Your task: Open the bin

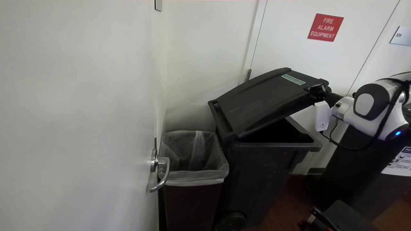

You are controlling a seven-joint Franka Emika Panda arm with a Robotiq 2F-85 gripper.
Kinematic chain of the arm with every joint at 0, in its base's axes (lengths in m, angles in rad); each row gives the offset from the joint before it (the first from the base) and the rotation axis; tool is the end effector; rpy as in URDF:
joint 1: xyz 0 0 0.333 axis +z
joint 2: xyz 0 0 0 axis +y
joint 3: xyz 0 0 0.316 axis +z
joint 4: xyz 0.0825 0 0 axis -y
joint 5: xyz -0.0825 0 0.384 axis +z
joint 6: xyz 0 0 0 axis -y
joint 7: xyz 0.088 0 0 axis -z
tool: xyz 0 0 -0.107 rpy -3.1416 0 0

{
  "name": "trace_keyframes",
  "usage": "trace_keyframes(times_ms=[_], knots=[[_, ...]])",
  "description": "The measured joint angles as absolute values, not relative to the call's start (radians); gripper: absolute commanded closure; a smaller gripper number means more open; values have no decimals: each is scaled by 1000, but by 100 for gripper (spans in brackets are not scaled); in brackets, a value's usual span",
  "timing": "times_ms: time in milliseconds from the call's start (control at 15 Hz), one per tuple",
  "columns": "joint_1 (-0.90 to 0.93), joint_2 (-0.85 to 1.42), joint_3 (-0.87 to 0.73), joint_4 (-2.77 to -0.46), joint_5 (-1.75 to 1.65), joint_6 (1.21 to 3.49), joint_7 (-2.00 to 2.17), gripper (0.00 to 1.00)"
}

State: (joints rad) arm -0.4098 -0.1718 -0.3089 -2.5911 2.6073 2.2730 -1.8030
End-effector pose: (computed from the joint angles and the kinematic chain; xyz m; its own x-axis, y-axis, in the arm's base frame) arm 0.3476 -0.2848 0.3338 -0.2480 -0.8293 0.5009 -0.1847 -0.4671 -0.8647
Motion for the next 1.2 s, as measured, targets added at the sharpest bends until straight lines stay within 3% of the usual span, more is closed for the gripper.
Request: trace_keyframes(times_ms=[533,600,667,800,867,1000,1200], knots=[[-411,-255,-280,-2546,2600,2438,-1803,94],[-411,-269,-269,-2540,2599,2462,-1803,49],[-411,-283,-255,-2534,2599,2483,-1803,48],[-411,-305,-230,-2523,2599,2521,-1803,34],[-411,-312,-220,-2517,2599,2537,-1803,78],[-411,-315,-207,-2503,2599,2558,-1803,74],[-412,-315,-202,-2495,2599,2574,-1803,94]])
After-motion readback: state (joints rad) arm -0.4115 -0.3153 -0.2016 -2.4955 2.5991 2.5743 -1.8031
